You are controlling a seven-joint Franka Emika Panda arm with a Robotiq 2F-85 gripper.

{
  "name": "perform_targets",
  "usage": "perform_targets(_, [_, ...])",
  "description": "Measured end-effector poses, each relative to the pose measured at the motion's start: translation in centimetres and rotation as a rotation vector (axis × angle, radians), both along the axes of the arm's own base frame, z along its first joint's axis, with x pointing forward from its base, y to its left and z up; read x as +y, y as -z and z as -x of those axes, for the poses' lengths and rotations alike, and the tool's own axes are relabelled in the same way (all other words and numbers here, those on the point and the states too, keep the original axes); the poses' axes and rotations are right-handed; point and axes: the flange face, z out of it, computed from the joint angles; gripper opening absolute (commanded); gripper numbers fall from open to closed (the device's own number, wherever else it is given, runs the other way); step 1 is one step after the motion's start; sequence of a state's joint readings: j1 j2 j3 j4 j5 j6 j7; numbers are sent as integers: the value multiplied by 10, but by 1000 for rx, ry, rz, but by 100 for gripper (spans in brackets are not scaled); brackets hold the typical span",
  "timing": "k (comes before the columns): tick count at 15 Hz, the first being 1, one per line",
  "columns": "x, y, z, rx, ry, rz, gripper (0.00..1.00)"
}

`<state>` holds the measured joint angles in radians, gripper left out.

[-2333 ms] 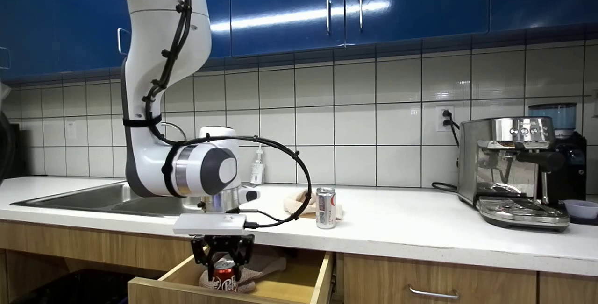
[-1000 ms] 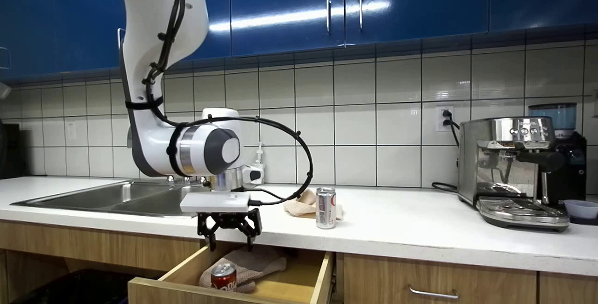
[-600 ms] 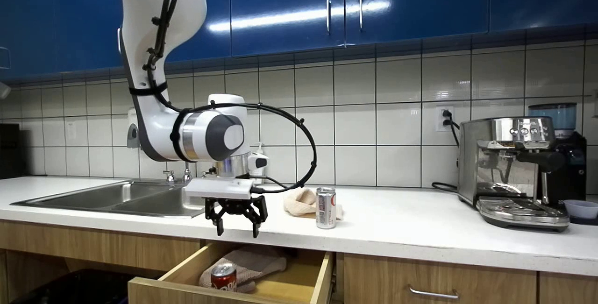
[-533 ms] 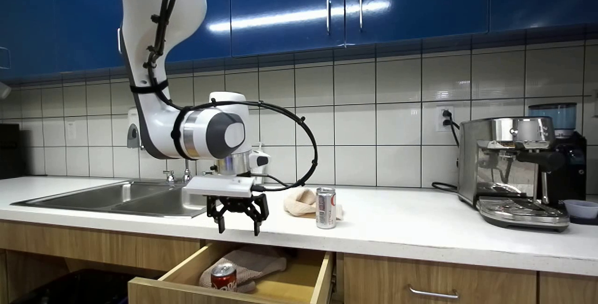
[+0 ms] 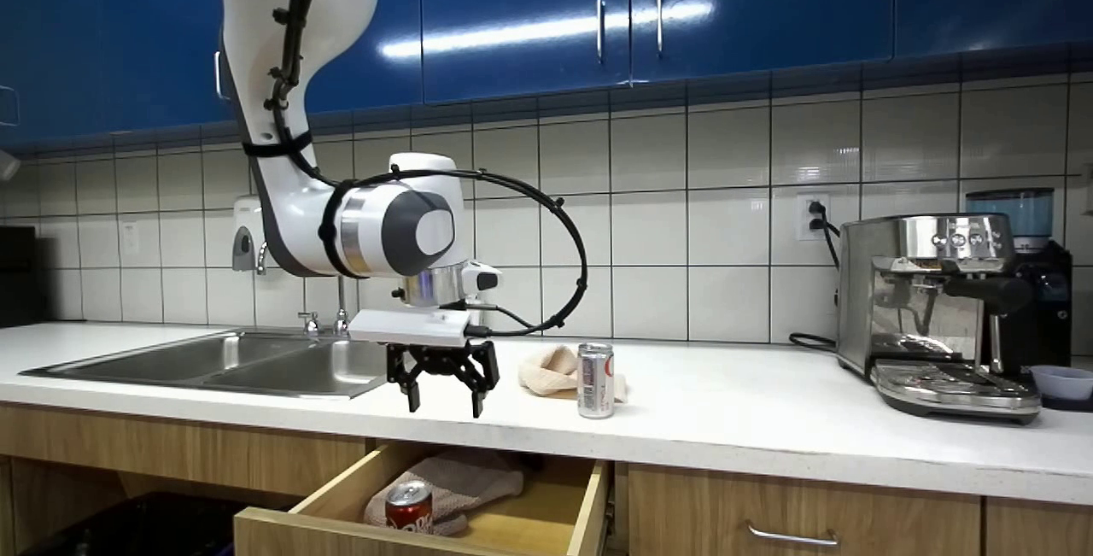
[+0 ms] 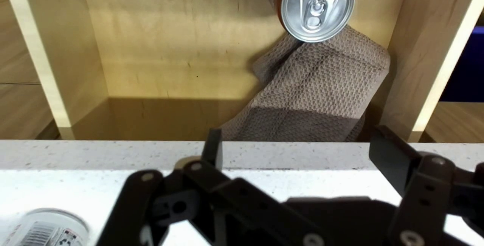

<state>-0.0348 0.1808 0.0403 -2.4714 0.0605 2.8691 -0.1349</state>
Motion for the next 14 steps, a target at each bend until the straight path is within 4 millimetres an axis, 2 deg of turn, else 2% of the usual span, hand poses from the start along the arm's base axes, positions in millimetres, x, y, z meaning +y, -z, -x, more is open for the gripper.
perform_targets(14, [0,1,0,-2,14,-3,100])
